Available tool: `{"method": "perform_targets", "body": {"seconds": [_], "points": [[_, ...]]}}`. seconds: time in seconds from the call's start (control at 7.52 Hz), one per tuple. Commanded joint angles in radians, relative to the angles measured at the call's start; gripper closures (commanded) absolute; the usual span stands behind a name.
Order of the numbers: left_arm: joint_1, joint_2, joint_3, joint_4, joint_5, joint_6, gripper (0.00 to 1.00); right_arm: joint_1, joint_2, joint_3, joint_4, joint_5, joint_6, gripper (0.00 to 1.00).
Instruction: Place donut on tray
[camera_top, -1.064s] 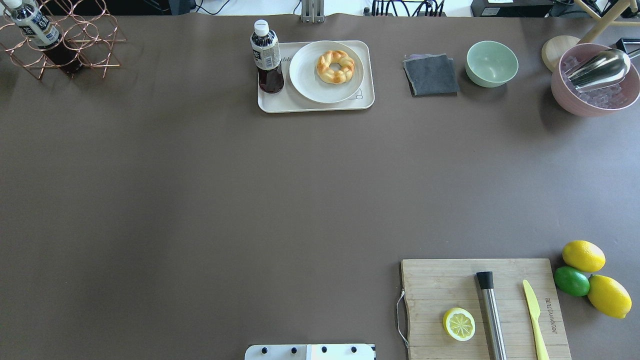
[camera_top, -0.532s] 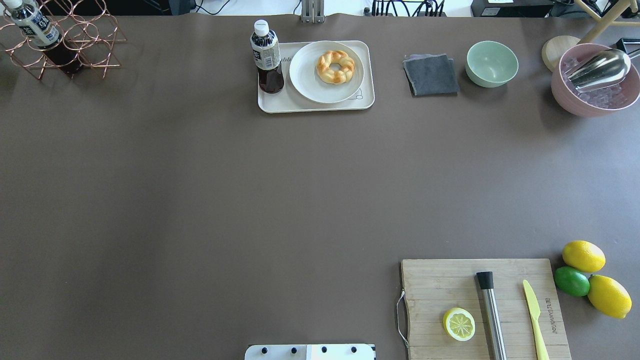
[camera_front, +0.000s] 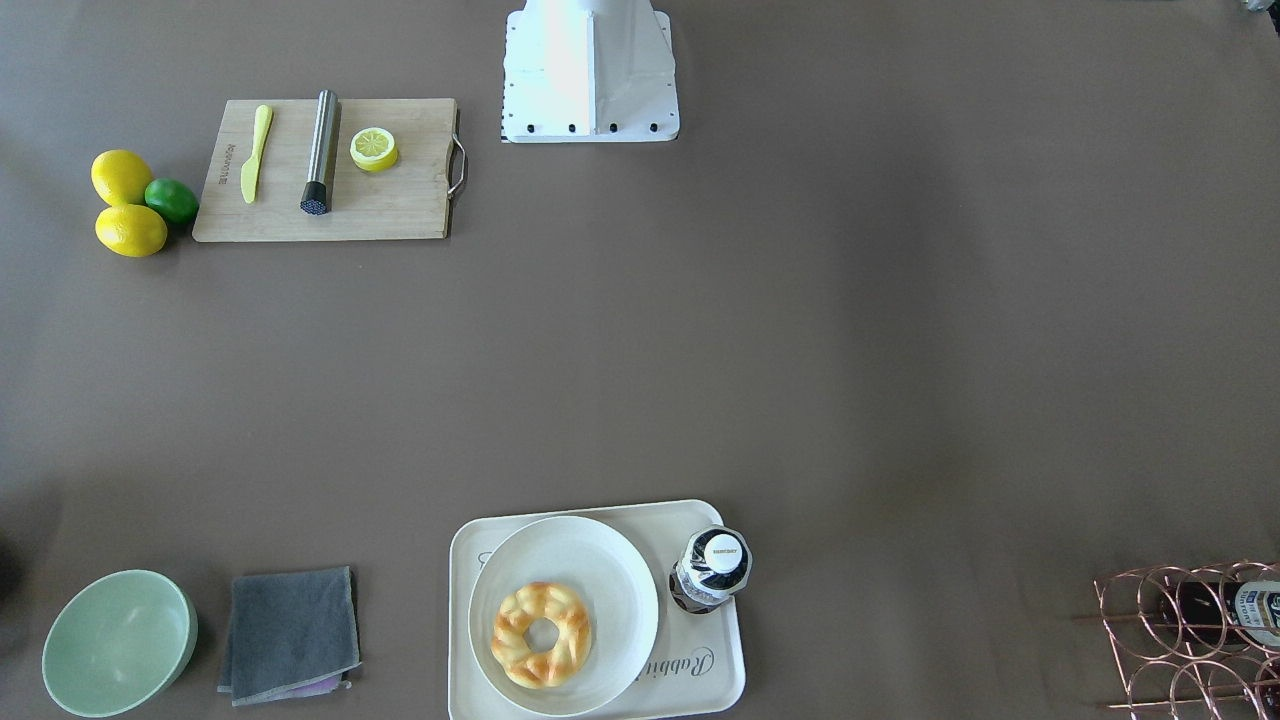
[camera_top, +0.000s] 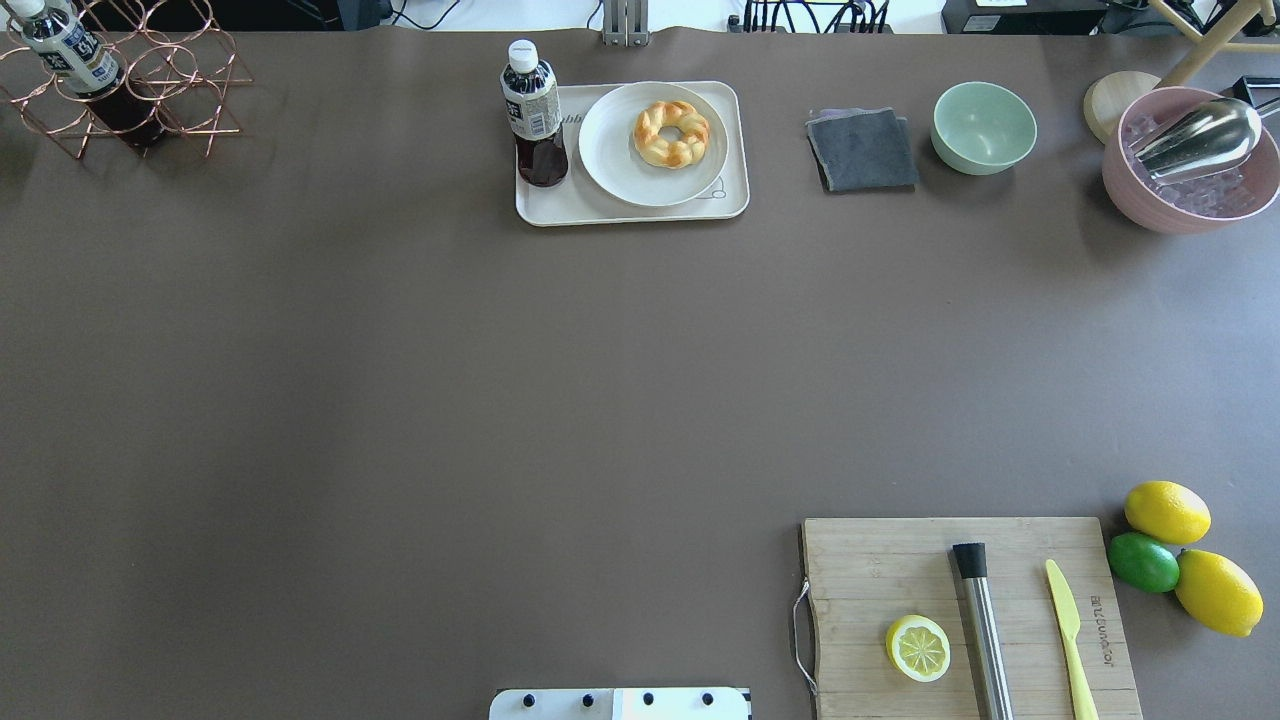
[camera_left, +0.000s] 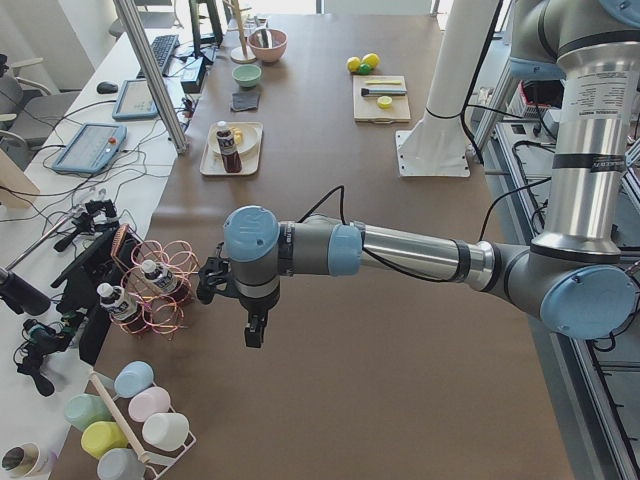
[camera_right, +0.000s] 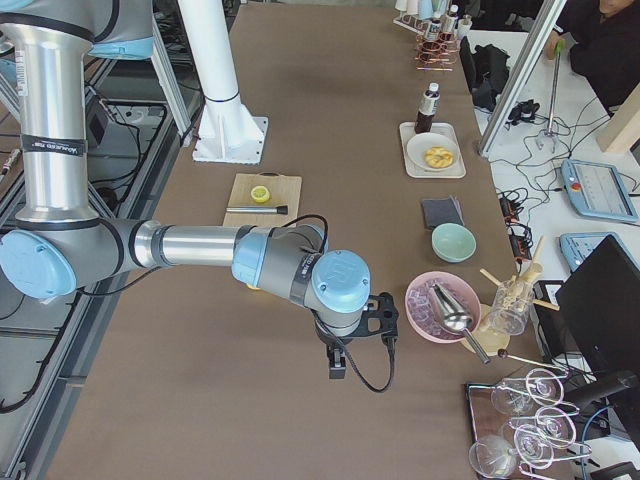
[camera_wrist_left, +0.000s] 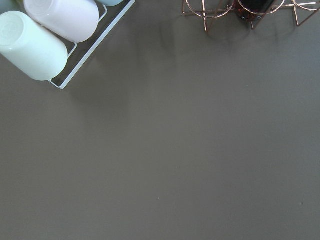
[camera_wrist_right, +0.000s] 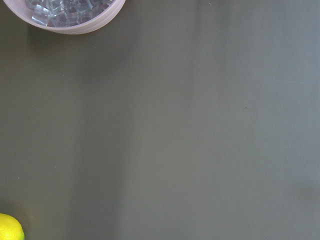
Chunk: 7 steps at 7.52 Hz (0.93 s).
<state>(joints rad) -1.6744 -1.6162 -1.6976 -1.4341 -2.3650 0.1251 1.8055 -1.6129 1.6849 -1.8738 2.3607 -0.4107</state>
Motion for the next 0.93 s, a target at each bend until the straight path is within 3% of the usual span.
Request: {"method": "perform_targets", "body": {"seconds": [0.0, 0.27, 0.8], "points": [[0.021, 0.008, 0.006, -0.076, 0.0, 0.011, 0.02, 0.008, -0.002, -0.004, 0.002, 0.003, 0.003, 0.0], [0.021, 0.033, 0.041, -0.185, 0.0, 0.002, 0.02, 0.008, -0.001, -0.004, 0.004, 0.003, 0.004, 0.0], [0.022, 0.027, 0.046, -0.167, 0.003, -0.004, 0.02, 0.008, 0.008, -0.004, 0.004, 0.005, 0.01, 0.0]]}}
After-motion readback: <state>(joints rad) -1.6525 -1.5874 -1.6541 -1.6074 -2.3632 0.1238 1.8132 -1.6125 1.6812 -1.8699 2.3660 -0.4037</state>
